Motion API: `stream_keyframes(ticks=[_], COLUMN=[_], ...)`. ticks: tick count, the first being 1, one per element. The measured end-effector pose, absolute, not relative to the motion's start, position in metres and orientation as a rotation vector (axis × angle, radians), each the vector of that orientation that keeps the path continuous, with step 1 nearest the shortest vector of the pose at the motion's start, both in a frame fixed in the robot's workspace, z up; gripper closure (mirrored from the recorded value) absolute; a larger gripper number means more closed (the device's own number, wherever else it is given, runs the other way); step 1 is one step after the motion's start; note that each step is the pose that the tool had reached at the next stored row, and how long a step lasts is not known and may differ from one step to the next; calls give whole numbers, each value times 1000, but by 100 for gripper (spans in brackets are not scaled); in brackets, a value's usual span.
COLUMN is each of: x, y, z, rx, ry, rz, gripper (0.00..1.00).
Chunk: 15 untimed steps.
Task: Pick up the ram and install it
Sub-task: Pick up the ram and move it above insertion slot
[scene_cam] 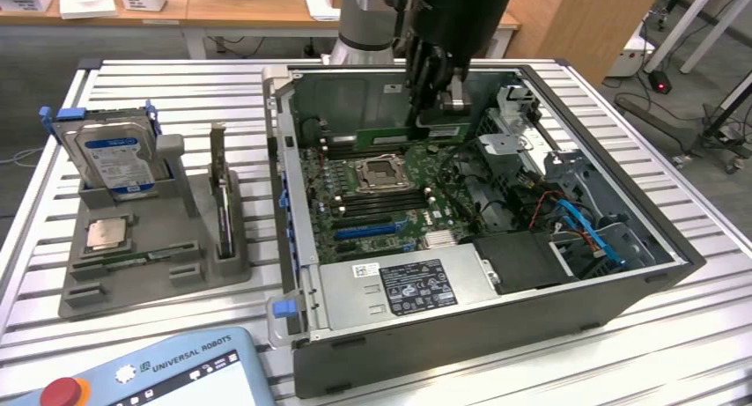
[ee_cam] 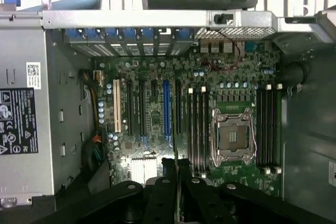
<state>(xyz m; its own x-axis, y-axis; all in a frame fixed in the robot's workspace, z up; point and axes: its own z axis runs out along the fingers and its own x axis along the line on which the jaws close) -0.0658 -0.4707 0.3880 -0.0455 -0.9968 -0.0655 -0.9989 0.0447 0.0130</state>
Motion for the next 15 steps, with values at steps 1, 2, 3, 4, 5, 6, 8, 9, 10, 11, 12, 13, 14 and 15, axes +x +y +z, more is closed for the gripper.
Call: stream_keyframes(ticks=[1,2,3,4,5,6,8,9,10,11,12,13,14,15], x=[-65,-65,-64,-64,-64,-64,-64,-64,-64,-63,-63,-63,-63,-63], y=[-471,-470,-470,-469,-469,-468,-466,-465,-464,-463,-462,-461,-459,-458], z=[388,388,388,388,388,388,388,388,388,388,388,388,388,388], rx=[-2143,-2143,-2143,-2143,-2143,-2143,-2143,-2143,-2143,-2143,-2143,-2143,-2143,-2143], ry=[2242,2242,2243,2243,2242,2242,2242,2243,2243,2243,2243,2242,2242,2242], rz=[85,85,85,85,85,85,85,85,85,85,85,85,85,85], gripper=[87,87,87,87,87,87,87,87,87,87,87,87,87,87])
